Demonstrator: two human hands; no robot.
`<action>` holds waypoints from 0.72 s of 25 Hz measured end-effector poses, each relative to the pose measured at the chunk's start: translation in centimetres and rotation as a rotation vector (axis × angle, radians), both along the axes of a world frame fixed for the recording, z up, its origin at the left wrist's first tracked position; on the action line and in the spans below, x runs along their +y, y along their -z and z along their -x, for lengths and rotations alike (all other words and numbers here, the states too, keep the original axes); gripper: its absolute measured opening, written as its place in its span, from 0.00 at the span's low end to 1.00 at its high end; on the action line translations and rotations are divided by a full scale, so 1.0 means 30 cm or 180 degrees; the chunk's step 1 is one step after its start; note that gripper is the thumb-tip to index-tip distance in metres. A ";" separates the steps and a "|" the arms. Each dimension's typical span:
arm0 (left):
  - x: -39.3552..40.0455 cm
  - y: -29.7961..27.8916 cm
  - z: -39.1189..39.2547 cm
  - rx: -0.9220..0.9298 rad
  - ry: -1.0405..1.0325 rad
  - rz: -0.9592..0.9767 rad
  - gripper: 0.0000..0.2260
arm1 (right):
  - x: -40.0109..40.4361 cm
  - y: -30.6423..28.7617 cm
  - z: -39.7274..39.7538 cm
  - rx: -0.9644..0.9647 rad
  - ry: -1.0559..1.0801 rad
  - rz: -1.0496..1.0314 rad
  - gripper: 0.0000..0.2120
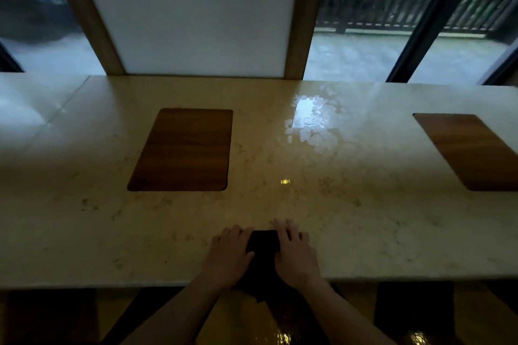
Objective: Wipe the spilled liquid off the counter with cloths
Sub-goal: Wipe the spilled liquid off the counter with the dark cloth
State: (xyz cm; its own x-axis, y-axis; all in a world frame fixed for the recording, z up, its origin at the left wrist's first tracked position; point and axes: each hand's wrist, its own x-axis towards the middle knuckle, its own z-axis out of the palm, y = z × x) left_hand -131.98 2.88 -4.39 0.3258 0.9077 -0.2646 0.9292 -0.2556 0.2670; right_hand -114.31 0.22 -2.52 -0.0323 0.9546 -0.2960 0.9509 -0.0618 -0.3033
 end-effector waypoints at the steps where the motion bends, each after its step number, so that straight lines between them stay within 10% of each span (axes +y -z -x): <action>1: -0.005 -0.011 -0.013 0.0053 -0.0138 0.0101 0.22 | 0.015 -0.002 -0.003 -0.0194 -0.0130 0.0139 0.31; 6: -0.059 -0.054 -0.052 -0.0317 -0.0575 0.0247 0.06 | -0.019 -0.033 -0.059 -0.0611 -0.0044 0.0103 0.18; 18: -0.124 -0.471 -0.637 -0.1828 0.0342 -0.0298 0.05 | -0.222 -0.451 -0.840 0.1112 0.0698 -0.1073 0.09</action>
State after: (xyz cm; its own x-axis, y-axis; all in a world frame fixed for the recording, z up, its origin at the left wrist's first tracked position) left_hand -112.87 -0.83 9.73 0.4847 0.8726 0.0610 0.6099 -0.3871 0.6915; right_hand -89.12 -6.45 11.03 0.1369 0.9904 0.0210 0.7653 -0.0923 -0.6371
